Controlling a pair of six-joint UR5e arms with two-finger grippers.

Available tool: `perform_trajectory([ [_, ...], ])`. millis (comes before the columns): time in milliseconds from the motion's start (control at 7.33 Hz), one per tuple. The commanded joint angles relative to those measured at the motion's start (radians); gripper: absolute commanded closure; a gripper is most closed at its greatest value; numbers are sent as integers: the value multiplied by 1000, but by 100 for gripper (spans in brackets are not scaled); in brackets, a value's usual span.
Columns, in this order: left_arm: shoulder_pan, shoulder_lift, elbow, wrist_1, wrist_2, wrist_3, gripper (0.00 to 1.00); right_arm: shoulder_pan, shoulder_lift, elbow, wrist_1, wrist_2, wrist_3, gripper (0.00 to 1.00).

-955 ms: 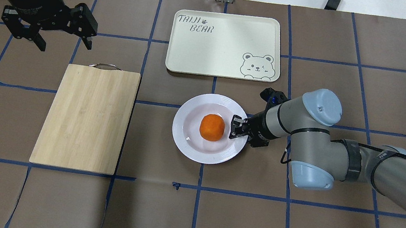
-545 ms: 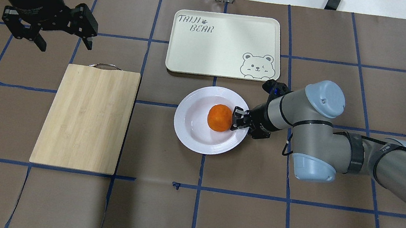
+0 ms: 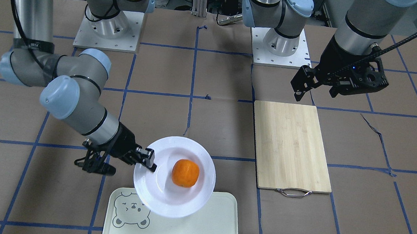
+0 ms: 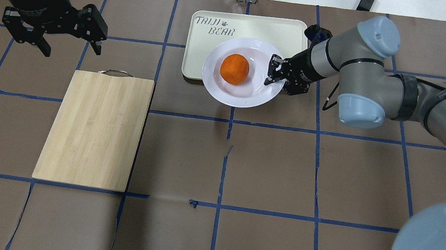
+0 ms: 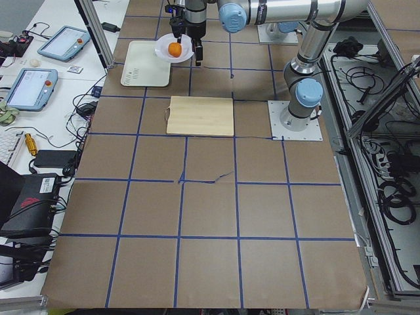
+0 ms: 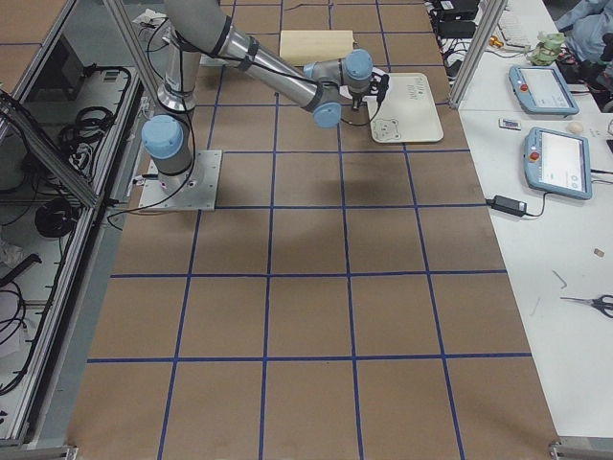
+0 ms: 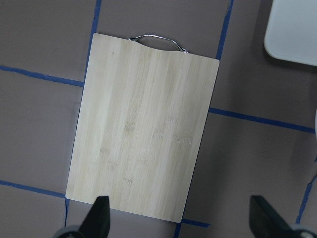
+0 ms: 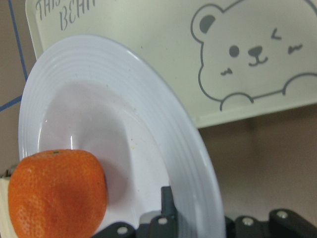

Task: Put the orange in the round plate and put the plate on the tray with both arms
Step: 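Slide the plate with the right gripper onto the bear tray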

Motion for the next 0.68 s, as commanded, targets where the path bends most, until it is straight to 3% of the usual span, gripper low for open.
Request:
perform_trajectory([
  [0,0,0,0,0,0,0,0,-8,217,-285,91,5,7,100],
  [273,0,0,0,0,0,0,0,-8,265,-338,95,-1,8,95],
  [409,0,0,0,0,0,0,0,-8,264,-335,95,-7,7,76],
  [545,0,0,0,0,0,0,0,-8,264,-325,95,-12,4,37],
])
